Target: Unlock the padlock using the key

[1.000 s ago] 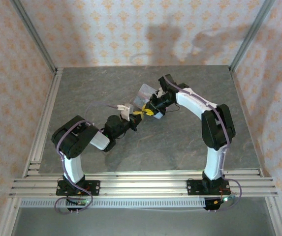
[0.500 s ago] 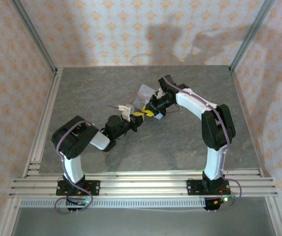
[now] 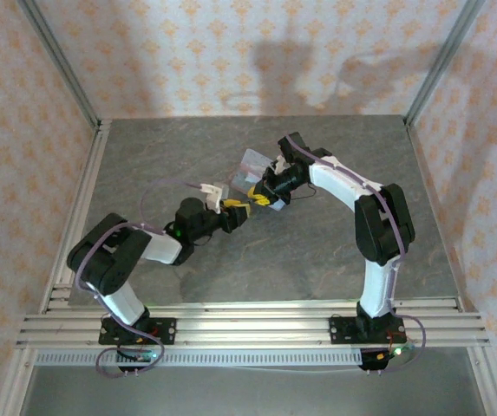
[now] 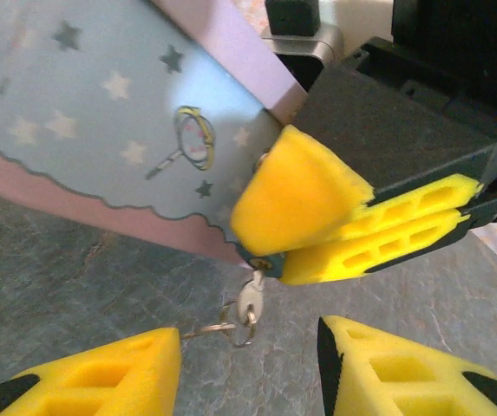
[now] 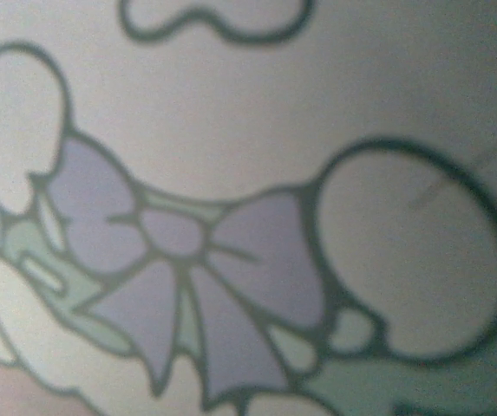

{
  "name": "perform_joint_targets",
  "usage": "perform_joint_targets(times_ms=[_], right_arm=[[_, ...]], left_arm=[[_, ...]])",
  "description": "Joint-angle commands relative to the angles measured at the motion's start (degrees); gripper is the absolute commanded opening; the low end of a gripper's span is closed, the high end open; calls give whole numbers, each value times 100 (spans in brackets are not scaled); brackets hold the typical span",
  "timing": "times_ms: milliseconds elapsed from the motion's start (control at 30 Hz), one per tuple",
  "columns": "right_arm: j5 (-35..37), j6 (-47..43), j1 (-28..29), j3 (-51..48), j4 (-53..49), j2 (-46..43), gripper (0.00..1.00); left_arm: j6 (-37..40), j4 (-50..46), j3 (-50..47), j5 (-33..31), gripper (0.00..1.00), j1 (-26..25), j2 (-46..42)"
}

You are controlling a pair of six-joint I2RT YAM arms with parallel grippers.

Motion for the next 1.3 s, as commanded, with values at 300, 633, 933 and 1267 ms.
perform_joint_targets(times_ms=[300,633,933,1267], right_arm=[[-397,-47,-17,-119,-71,-109,0],[-480,-89,-74,-124,-103,-106,0],[-513,-57,-87,-174,-29,-103,0],[-520,-38,-106,-138,-50,-103,0]], left_arm=[[-1422,102,598,2463,36,774,494],[-1635,578,643,2350,29,774,755],[-1823,851,832,2277,29,774,1003],[-1836,888,903,2276,25,664,1144]])
